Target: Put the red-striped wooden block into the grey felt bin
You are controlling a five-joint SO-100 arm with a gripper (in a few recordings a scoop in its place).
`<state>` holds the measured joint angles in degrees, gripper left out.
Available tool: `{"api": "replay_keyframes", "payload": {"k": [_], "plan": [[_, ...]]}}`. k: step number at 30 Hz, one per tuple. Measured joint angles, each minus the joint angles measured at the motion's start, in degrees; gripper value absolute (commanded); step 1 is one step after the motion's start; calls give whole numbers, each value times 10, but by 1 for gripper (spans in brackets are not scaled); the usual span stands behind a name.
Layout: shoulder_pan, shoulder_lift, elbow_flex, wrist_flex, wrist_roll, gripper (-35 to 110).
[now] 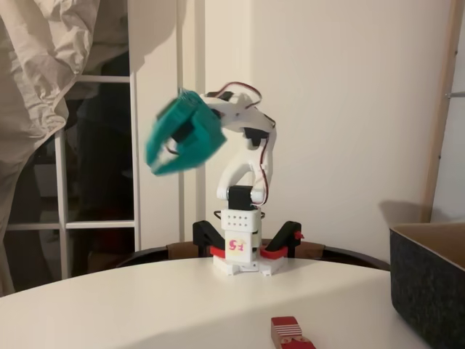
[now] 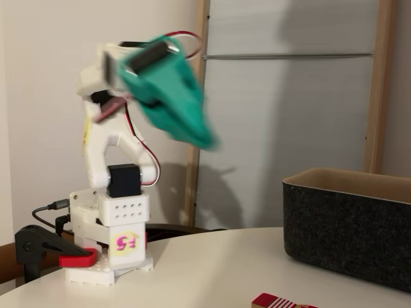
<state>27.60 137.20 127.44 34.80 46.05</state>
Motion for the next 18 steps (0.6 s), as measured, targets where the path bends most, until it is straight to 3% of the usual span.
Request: {"api": "replay_keyframes", "payload": {"k": [4, 7, 18], "plan": [[-56, -2, -4, 121, -140, 9], [-56, -1, -11, 214, -185, 10], [-72, -28, -30, 497, -170, 12]]}}
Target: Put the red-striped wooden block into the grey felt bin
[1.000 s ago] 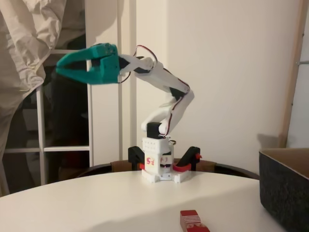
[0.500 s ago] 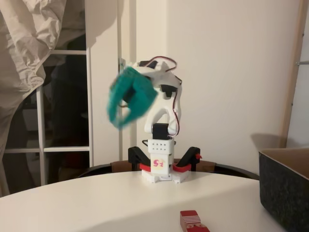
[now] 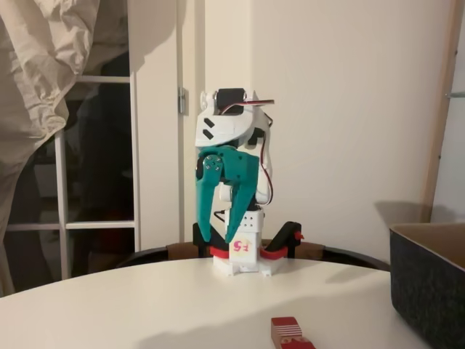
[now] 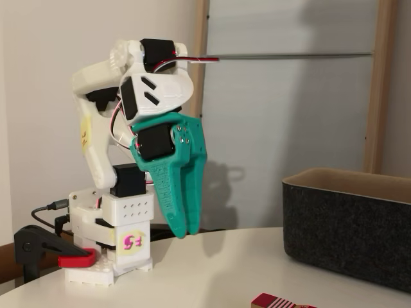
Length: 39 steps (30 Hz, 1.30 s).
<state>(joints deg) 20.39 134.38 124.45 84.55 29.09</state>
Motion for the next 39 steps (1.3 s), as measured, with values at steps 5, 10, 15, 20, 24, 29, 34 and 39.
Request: {"api": "replay_keyframes", "payload": {"k": [5, 10, 15, 20, 24, 29, 34, 39], "plan": [[-37, -32, -47, 67, 5, 12], [-95, -85, -87, 96, -5, 14], [-157, -142, -127, 98, -50, 13], [-208, -214, -168, 98, -120, 14], [-242, -283, -207, 98, -168, 14], [-263, -378, -263, 96, -205, 17], [-282, -459, -315, 77, -225, 18], [-279, -502, -335, 35, -209, 23]]}}
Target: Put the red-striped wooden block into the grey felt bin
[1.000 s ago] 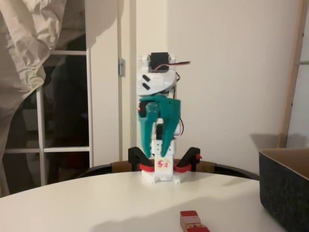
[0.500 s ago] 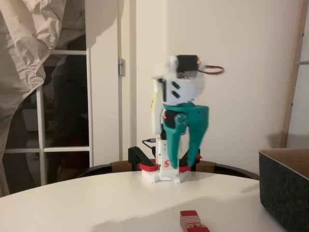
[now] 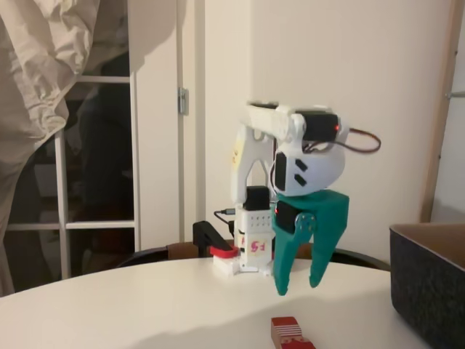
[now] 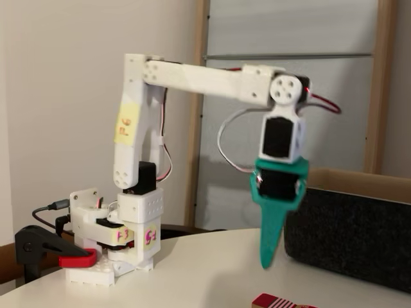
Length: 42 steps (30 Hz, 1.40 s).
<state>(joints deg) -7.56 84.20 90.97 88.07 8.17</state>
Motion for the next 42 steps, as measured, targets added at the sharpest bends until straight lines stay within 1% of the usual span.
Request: {"api": "replay_keyframes", "payload": {"k": [7, 10, 12, 14, 16, 23, 30, 36, 42], "plan": [[-2, -22, -35, -6, 45, 23], [0, -32, -40, -6, 83, 23], [0, -31, -41, -6, 115, 22], [0, -32, -41, -6, 127, 18], [0, -32, -41, -6, 108, 18], [-15, -34, -41, 1, -35, 23], [-11, -43, -41, 22, -125, 24], [-2, -63, -42, 22, -156, 26], [8, -97, -54, 22, -140, 24]]}}
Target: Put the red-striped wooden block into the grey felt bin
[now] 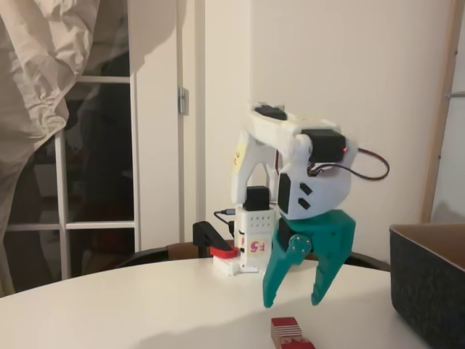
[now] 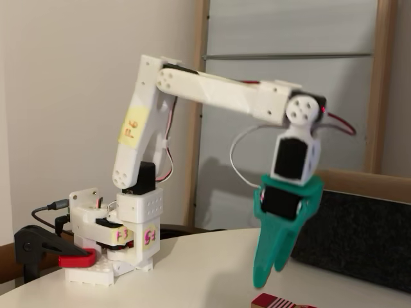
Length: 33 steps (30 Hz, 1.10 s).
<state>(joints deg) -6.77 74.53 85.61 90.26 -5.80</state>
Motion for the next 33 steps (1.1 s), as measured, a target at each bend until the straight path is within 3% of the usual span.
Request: {"api": "replay_keyframes", "payload": {"k": [33], "plan": [[33, -76, -40, -92, 54, 26]]}}
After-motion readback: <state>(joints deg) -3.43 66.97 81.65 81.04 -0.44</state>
